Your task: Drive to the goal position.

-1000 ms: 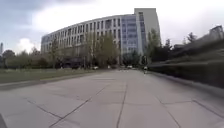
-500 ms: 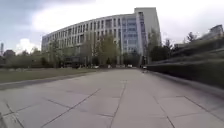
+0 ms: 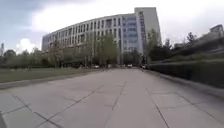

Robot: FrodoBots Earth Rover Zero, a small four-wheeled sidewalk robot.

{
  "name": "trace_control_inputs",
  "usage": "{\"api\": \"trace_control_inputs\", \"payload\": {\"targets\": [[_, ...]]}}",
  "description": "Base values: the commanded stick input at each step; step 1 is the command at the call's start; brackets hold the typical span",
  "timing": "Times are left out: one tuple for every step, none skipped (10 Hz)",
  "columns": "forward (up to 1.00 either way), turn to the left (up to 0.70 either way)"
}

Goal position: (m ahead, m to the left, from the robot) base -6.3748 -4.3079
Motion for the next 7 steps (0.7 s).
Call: {"api": "trace_control_inputs", "payload": {"targets": [[-0.7,0.0],[-0.7,0.0],[-0.7,0.0],[-0.7,0.0],[-0.76,0.0],[-0.85,0.0],[-0.85,0.0]]}}
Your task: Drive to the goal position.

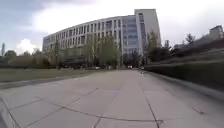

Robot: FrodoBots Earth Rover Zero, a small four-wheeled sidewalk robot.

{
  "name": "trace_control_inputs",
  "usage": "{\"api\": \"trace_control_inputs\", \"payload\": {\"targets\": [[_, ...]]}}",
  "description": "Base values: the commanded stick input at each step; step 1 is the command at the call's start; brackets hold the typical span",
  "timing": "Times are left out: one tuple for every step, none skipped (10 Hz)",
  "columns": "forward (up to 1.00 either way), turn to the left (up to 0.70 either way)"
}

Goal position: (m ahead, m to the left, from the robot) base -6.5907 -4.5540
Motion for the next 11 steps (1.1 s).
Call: {"api": "trace_control_inputs", "payload": {"targets": [[-0.85,0.0],[-0.85,0.0],[-0.85,0.0],[-0.85,0.0],[-0.85,0.0],[-0.85,0.0],[-0.85,0.0],[-0.85,0.0],[-0.85,0.0],[-0.85,0.0],[-0.85,0.0]]}}
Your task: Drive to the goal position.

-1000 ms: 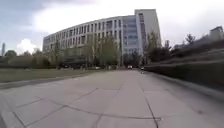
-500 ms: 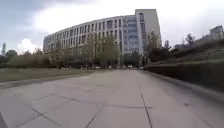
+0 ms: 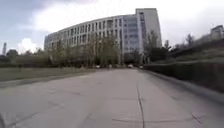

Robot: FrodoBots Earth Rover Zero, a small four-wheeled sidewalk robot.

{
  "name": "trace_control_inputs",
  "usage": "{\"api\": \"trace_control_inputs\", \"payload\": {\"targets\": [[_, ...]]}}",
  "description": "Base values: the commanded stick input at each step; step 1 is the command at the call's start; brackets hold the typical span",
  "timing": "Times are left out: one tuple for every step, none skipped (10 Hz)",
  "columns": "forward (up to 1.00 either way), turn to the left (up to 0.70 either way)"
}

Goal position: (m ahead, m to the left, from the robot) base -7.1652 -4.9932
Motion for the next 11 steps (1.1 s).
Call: {"api": "trace_control_inputs", "payload": {"targets": [[-0.85,0.0],[-0.85,0.0],[-1.0,0.0],[-1.0,0.0],[-1.0,0.0],[-1.0,0.0],[-1.0,0.0],[-1.0,0.0],[-1.0,0.0],[-1.0,0.0],[-1.0,0.0]]}}
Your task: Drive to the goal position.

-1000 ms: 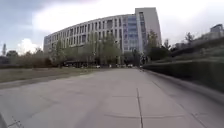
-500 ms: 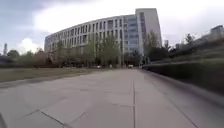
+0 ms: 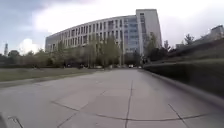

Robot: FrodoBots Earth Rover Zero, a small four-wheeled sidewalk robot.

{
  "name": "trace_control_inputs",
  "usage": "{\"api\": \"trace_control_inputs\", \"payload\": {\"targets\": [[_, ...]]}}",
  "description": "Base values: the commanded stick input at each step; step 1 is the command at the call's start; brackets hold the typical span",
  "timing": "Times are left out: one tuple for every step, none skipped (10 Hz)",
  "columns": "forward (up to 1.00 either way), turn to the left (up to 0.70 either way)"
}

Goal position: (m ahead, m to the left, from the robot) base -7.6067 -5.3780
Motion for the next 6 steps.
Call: {"api": "trace_control_inputs", "payload": {"targets": [[-1.0,0.0],[-1.0,0.0],[-1.0,0.0],[-1.0,0.0],[-1.0,0.0],[-1.0,0.0]]}}
